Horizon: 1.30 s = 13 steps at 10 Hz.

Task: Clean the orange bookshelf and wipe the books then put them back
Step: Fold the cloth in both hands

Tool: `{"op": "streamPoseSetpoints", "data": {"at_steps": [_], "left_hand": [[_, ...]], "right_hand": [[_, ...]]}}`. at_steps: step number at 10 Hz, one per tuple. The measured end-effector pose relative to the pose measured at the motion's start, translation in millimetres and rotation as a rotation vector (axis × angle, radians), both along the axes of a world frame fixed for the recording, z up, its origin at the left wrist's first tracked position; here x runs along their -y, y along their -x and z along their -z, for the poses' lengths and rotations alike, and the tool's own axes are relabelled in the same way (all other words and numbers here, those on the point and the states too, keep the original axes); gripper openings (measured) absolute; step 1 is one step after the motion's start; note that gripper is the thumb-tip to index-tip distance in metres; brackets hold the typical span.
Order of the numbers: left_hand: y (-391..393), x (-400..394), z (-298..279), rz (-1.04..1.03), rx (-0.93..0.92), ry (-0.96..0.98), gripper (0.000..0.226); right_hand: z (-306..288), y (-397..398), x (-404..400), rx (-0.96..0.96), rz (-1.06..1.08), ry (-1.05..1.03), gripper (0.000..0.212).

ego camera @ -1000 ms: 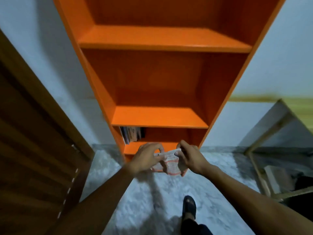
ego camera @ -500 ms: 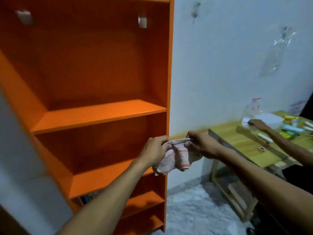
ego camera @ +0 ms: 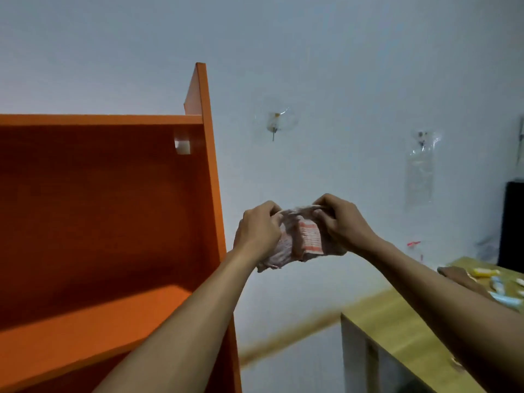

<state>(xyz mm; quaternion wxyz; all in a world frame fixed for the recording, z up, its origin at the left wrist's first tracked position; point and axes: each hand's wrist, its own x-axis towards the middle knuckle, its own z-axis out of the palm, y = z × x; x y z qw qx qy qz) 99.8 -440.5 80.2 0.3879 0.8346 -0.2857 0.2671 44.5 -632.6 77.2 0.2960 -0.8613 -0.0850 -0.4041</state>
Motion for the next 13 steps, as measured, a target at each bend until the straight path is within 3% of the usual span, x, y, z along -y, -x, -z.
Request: {"op": "streamPoseSetpoints", "data": {"at_steps": [1, 2, 3, 4, 6, 8, 9, 11, 13], "left_hand": [[-48, 37, -34, 0.021, 0.033, 0.068, 0.014], [-92, 66, -66, 0.055, 0.127, 0.071, 0.026], [-136, 78, -90, -0.005, 0.304, -0.052, 0.026], [-177, 79, -108, -0.132, 0.461, -0.147, 0.038], [-225, 84, -149, -0.287, 0.668, -0.220, 0.044], [-246, 80, -178, -0.364, 0.642, -0.159, 0.035], [-252, 83, -172, -0.381, 0.608, -0.126, 0.030], [-257, 94, -119, -0.360, 0.526, 0.082, 0.047], [-248, 102, -45, -0.360, 0.396, 0.415, 0.030]], "right_hand": [[-32, -53, 35, 0.086, -0.073, 0.003, 0.028], [-61, -106, 68, 0.209, -0.156, 0.024, 0.029], [-84, -163, 98, 0.298, -0.184, 0.139, 0.030], [-102, -214, 113, 0.312, -0.164, 0.235, 0.048], [-143, -268, 110, 0.366, -0.177, 0.211, 0.044], [-176, -300, 96, 0.313, -0.214, 0.173, 0.041], [-172, -304, 94, 0.227, -0.283, 0.053, 0.043], [-140, -307, 97, 0.129, -0.390, -0.189, 0.054], [-61, -302, 83, 0.028, -0.376, -0.584, 0.027]]}}
